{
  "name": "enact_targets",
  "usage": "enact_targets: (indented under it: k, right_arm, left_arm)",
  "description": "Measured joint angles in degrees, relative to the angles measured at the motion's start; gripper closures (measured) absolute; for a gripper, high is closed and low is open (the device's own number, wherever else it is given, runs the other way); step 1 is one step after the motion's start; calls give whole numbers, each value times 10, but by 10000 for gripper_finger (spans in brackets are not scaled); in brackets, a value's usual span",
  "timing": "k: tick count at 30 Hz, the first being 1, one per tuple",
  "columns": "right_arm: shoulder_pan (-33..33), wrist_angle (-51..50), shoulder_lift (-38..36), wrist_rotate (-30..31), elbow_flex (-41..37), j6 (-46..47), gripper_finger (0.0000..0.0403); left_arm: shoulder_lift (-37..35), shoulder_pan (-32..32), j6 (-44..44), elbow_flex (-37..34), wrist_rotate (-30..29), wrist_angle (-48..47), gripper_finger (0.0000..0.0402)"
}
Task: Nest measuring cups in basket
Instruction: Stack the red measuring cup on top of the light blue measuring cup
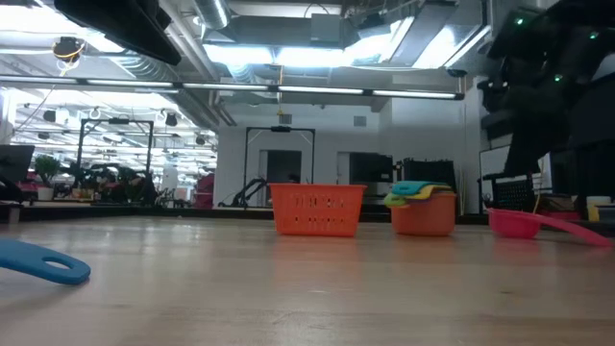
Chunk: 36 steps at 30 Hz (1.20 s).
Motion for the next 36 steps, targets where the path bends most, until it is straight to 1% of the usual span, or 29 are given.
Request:
enact_targets:
  k: [3, 12, 18, 27, 36]
  right_arm:
    - [-10, 5, 25, -14, 0, -7, 318]
    - [-25, 5, 105, -14, 0, -8, 318]
    - [-25, 5, 143, -14, 0, -8, 318]
    - [-25, 5, 168, -15, 0, -8, 318]
    - [-25, 6, 169, -18, 0, -10, 318]
  left_arm:
    - [0, 0, 0, 0, 0, 0, 322]
    - [0, 0, 0, 0, 0, 0, 322]
    - [0, 0, 0, 0, 0, 0, 322]
    - [0, 0, 0, 0, 0, 0, 322]
    - [0, 0, 0, 0, 0, 0, 322]
